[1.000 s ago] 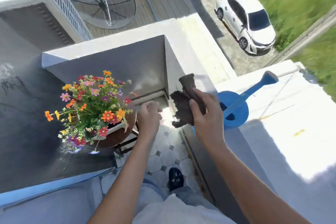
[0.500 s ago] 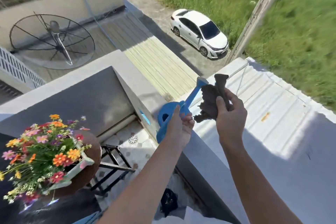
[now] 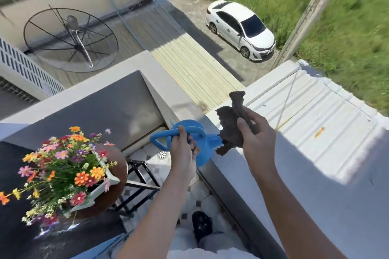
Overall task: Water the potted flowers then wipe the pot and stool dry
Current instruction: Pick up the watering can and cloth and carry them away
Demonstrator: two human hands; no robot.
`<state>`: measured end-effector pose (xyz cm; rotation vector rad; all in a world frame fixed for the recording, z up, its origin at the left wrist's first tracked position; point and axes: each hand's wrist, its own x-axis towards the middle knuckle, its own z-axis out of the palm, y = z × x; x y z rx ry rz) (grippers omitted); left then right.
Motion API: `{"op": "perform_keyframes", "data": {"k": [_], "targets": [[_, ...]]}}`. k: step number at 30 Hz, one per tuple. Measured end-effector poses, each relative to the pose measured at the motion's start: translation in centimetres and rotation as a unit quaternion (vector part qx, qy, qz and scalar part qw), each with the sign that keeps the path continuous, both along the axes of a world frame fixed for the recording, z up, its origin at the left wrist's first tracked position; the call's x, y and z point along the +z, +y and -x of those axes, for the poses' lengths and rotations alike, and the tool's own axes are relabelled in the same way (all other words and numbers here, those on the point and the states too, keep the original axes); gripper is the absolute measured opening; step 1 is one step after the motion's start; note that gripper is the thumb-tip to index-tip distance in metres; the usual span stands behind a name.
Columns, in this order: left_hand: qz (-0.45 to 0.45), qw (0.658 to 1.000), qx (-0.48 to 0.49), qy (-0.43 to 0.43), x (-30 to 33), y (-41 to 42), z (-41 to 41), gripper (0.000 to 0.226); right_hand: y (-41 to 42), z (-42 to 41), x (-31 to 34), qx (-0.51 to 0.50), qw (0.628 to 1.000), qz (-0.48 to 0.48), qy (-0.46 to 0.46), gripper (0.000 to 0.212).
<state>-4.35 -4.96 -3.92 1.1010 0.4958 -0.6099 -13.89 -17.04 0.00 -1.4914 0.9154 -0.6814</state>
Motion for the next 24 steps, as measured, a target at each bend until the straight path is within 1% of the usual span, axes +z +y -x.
{"op": "perform_keyframes", "data": {"k": [3,6,8,11,13,15,17,20,22,24], "targets": [[-0.062,0.997,-0.033,-0.045,-0.9,3.9,-2.1,0.032,2.2,-1.6,-0.9,0.054,0.998,-0.010,0.002,0.030],[-0.128,0.985,-0.092,-0.072,-3.3,7.2,-4.2,0.034,5.0,-3.4,-3.0,0.108,0.994,-0.029,0.008,0.029],[-0.179,0.971,-0.137,-0.085,-5.9,8.9,-5.6,0.036,7.1,-4.9,-5.3,0.132,0.991,-0.020,0.023,0.029],[-0.248,0.941,-0.201,-0.109,-11.8,11.2,-7.9,0.045,9.8,-7.2,-10.9,0.154,0.986,-0.019,0.062,0.029],[-0.292,0.921,-0.228,-0.118,-17.2,12.6,-9.4,0.055,11.4,-8.5,-15.7,0.167,0.981,-0.001,0.095,0.029],[-0.330,0.903,-0.250,-0.116,-23.2,13.8,-10.7,0.059,12.3,-9.5,-21.6,0.185,0.974,0.024,0.131,0.028],[-0.356,0.883,-0.282,-0.120,-29.9,14.5,-11.5,0.055,12.7,-10.6,-28.2,0.192,0.967,0.036,0.162,0.028],[-0.388,0.852,-0.330,-0.121,-40.4,14.9,-12.3,0.043,12.8,-11.7,-39.1,0.192,0.960,0.048,0.198,0.027],[-0.379,0.856,-0.334,-0.105,-46.8,14.5,-12.8,0.039,12.7,-12.0,-46.0,0.197,0.953,0.046,0.227,0.026],[-0.372,0.865,-0.328,-0.081,-52.7,13.8,-13.3,0.040,12.5,-12.0,-52.2,0.188,0.948,0.026,0.256,0.026]]}}
